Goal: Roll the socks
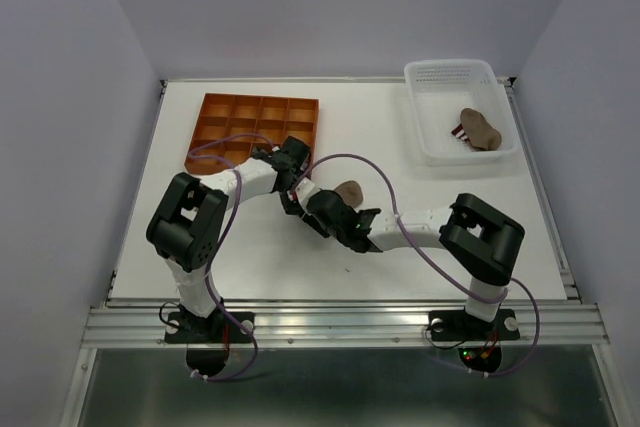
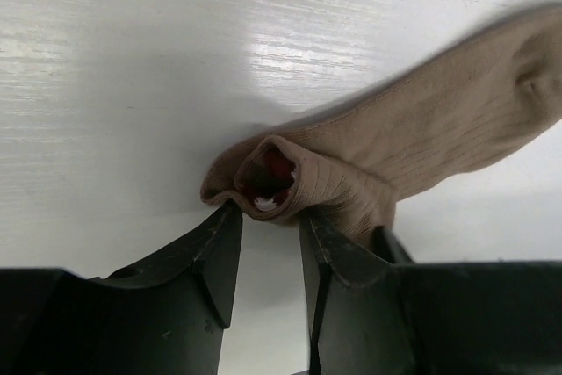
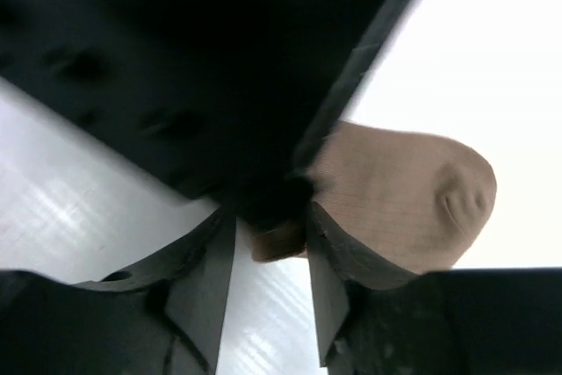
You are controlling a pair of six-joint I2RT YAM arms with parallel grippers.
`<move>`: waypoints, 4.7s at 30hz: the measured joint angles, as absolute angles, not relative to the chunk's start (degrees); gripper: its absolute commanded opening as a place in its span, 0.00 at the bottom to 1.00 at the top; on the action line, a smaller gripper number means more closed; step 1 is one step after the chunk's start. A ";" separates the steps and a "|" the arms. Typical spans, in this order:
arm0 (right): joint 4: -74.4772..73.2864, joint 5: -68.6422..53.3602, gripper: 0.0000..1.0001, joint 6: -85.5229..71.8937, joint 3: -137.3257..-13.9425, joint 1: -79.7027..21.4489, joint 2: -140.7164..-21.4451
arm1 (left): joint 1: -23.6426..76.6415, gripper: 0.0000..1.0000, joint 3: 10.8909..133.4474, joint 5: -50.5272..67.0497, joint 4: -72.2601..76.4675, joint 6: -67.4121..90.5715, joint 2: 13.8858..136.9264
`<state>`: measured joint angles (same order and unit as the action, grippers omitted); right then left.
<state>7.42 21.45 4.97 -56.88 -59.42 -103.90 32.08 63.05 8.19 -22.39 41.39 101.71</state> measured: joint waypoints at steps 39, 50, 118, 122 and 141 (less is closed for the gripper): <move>2.22 -1.43 0.42 -11.44 -44.77 -52.93 -86.61 | 33.30 0.52 64.45 10.09 -20.60 37.10 99.53; -2.90 -7.03 0.42 -16.14 -43.13 -52.25 -87.55 | 33.41 0.68 62.92 11.20 -20.82 30.46 93.32; -8.08 -27.29 0.41 -22.09 -41.19 -44.27 -88.62 | 42.35 0.59 64.05 -4.60 -27.86 24.34 101.84; -8.05 -27.46 0.43 -22.31 -41.19 -44.27 -88.68 | 42.35 0.59 64.03 -4.51 -27.88 25.41 101.84; -1.54 -28.45 0.01 -30.50 -42.96 -44.23 -95.04 | 42.33 0.59 62.63 -4.23 -26.39 29.47 101.03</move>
<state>-1.54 -28.45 -30.50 -42.96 -44.23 -95.04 42.33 62.63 -4.23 -26.39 29.47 101.03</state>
